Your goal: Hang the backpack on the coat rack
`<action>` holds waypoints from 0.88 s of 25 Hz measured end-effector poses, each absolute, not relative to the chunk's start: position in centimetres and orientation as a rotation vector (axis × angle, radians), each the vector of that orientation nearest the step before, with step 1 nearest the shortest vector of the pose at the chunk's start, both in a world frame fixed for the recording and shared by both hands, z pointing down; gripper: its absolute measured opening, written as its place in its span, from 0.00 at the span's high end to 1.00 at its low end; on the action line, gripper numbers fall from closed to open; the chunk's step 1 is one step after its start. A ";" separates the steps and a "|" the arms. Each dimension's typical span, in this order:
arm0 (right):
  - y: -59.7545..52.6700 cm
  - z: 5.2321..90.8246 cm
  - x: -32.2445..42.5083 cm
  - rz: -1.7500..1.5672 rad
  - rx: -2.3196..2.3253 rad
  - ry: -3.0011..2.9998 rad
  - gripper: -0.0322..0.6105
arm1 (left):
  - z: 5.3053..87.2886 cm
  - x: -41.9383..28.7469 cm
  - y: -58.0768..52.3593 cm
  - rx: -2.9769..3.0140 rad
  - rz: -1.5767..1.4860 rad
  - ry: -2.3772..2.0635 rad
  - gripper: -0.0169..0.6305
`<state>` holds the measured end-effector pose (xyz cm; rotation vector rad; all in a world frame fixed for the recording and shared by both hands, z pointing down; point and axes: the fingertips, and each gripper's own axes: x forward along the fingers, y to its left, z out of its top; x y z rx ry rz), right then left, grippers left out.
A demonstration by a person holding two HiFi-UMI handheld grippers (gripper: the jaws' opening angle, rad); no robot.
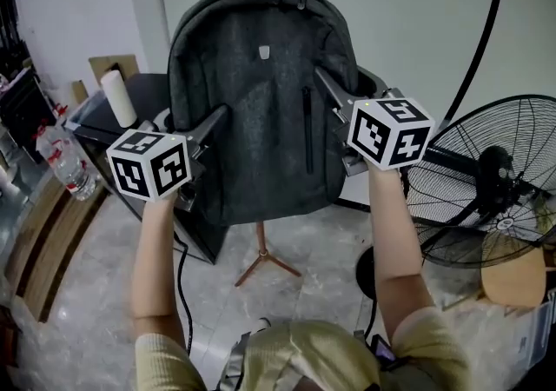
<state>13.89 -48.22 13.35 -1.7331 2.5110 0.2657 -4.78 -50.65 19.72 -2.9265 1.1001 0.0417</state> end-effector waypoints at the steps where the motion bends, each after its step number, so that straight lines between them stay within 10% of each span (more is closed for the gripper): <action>1: -48.2 13.4 13.9 0.274 -1.736 2.507 0.68 | 19.7 -4.9 -50.6 -2.918 0.053 1.104 0.65; 22: -45.1 13.6 16.7 0.599 -1.985 2.305 0.62 | 20.3 -6.4 -48.5 -2.692 0.075 1.291 0.57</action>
